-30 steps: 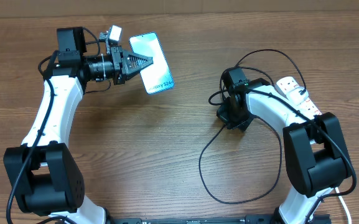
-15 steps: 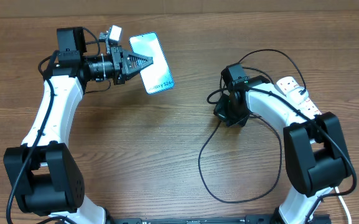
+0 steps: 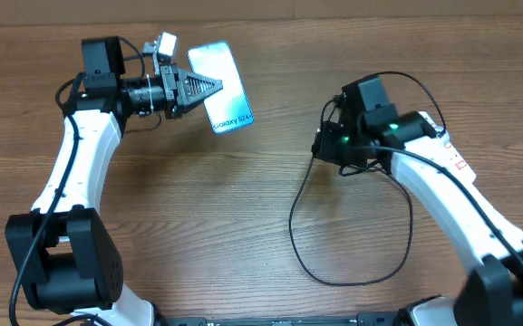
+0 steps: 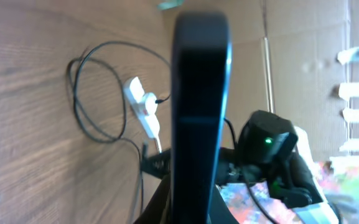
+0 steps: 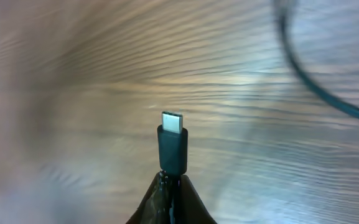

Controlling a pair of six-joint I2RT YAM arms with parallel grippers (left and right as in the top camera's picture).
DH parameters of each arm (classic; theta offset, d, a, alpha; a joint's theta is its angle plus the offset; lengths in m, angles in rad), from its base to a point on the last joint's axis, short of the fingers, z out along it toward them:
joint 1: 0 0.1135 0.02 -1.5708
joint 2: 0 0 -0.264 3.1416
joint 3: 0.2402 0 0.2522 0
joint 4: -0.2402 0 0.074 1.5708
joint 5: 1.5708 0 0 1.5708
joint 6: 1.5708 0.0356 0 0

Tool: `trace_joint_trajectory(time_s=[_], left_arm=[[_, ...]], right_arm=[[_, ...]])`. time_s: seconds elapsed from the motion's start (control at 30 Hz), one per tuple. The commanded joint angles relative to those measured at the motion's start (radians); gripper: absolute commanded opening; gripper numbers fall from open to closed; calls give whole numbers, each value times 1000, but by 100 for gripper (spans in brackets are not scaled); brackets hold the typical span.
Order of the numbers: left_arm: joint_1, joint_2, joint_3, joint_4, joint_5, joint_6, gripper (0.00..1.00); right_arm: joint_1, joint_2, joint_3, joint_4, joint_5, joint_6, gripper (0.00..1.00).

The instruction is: Plug charger to phone and switch on socket

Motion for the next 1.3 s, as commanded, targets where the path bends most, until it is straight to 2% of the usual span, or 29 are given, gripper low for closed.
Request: trace_joint_trajectory(time_s=[0.0, 0.17, 0.37, 0.47, 0.67, 1.1, 1.27], left_arm=[[-2, -4, 4, 90, 135, -27, 4], [-8, -4, 4, 238, 189, -109, 4], [-61, -4, 4, 309, 195, -93, 4], [-96, -4, 4, 340, 172, -76, 5], [-148, -4, 4, 342, 113, -30, 4], [-184, -4, 4, 341, 92, 32, 4], [-175, -4, 4, 329, 50, 50, 4]], right_arm=[[9, -84, 33, -3, -187, -158, 4], [45, -152, 33, -36, -198, -197, 4], [124, -198, 34, -60, -169, -198, 4], [164, -207, 66, -95, -87, -198, 4], [251, -207, 170, -223, 141, -187, 4], [333, -207, 183, -217, 142, -187, 4], [329, -207, 183, -217, 266, -67, 6]])
